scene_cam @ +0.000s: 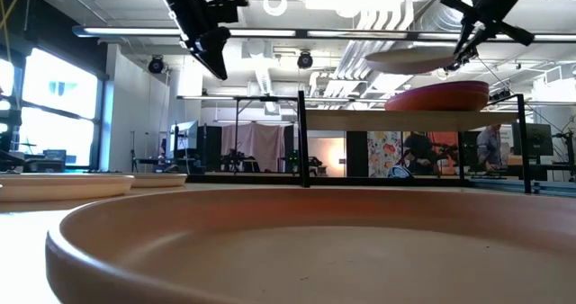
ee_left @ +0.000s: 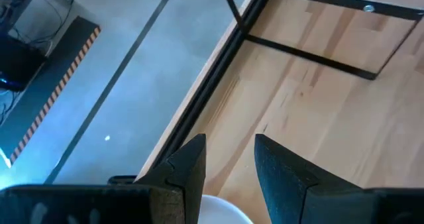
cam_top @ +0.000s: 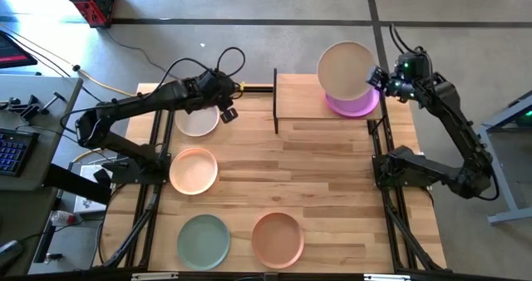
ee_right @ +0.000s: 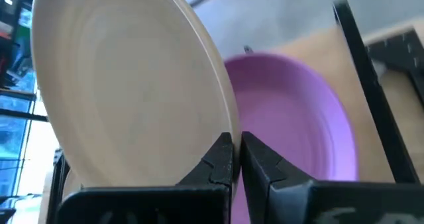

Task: Place and stack plates onto a shelf
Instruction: Stack the bottom white plate on top of the purple plate on the shelf

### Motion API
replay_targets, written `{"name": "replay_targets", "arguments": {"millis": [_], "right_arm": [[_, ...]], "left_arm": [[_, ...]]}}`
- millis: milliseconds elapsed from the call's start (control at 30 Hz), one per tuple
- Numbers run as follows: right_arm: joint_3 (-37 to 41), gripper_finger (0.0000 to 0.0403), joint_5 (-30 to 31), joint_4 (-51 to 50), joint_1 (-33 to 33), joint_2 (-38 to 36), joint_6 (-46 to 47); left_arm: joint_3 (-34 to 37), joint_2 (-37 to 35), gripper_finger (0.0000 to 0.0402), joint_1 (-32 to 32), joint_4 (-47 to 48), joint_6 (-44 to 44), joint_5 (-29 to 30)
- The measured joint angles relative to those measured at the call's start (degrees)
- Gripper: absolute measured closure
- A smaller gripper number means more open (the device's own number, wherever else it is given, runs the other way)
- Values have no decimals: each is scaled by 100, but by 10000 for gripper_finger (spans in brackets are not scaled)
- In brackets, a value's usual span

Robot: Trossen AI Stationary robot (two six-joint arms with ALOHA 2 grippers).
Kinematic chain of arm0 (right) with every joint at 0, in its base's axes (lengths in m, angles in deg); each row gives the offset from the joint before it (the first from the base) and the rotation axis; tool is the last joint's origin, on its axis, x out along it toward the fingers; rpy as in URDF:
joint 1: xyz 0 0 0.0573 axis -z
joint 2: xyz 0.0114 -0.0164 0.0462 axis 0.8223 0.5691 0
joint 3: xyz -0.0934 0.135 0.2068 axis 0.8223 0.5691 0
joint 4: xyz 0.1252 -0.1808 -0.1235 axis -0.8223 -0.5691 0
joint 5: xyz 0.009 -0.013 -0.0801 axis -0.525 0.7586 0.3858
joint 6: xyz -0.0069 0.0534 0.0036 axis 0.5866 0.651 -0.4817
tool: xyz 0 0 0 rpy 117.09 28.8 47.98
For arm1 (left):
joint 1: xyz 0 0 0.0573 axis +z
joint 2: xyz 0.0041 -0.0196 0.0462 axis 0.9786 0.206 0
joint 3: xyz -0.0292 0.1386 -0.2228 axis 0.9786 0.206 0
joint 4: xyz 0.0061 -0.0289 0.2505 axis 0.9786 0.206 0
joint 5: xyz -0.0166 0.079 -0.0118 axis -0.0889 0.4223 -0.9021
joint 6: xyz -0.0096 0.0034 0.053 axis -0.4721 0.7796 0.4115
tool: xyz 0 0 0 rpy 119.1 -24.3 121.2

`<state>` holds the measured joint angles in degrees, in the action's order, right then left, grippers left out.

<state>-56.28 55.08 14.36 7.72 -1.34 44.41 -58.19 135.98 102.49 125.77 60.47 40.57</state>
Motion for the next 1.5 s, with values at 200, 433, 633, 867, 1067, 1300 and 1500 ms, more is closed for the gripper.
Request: {"name": "replay_targets", "arguments": {"millis": [200,433,633,867,1067,1300,1500], "right_arm": [[0,403,-111,-792,86,0,242],[0,403,38,-995,86,2,534],[0,403,301,-1415,89,7,730],[0,403,440,-1624,89,14,767],[0,403,477,-1628,84,158,769],[-2,403,477,-1608,84,357,818],[-2,402,641,-1604,84,374,810]], "left_arm": [[0,0,284,85,145,61,-43],[0,0,284,88,291,190,-44],[0,0,284,73,289,190,-44],[0,0,284,73,289,136,-42],[0,0,284,73,282,126,-42],[0,0,284,73,273,-15,-40],[0,0,284,73,245,-11,-40]]}}
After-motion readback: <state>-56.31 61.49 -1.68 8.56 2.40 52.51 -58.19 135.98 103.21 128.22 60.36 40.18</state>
